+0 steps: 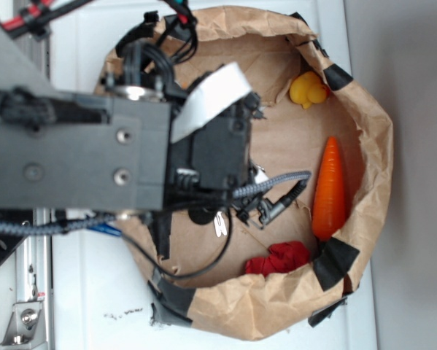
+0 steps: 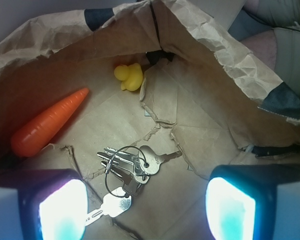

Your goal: Grab the silver keys.

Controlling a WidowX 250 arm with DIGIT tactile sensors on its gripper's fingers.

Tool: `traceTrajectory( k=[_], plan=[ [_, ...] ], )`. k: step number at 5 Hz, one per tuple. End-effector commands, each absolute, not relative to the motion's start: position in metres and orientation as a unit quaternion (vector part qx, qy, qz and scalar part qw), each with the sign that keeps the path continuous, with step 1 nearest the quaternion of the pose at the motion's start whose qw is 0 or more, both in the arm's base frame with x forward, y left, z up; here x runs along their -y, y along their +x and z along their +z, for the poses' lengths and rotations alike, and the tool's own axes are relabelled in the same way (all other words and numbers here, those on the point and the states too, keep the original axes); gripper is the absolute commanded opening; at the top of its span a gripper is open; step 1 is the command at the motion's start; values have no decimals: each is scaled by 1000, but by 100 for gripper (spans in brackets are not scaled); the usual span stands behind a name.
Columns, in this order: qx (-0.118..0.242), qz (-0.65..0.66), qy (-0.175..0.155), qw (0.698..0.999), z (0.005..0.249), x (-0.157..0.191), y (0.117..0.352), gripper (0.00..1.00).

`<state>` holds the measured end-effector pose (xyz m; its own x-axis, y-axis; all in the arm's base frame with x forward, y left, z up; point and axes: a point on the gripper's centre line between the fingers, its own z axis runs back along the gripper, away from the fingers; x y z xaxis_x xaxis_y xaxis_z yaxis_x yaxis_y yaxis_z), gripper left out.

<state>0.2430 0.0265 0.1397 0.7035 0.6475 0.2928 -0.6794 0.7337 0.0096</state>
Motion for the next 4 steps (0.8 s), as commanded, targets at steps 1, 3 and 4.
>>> traceTrajectory(
  k=[1, 3, 4],
  plan=[
    [154, 326, 64, 931, 121, -30, 243, 100],
    [154, 317, 52, 934, 88, -28, 255, 100],
    [151, 328, 46, 932, 75, -34, 267, 100]
  ],
)
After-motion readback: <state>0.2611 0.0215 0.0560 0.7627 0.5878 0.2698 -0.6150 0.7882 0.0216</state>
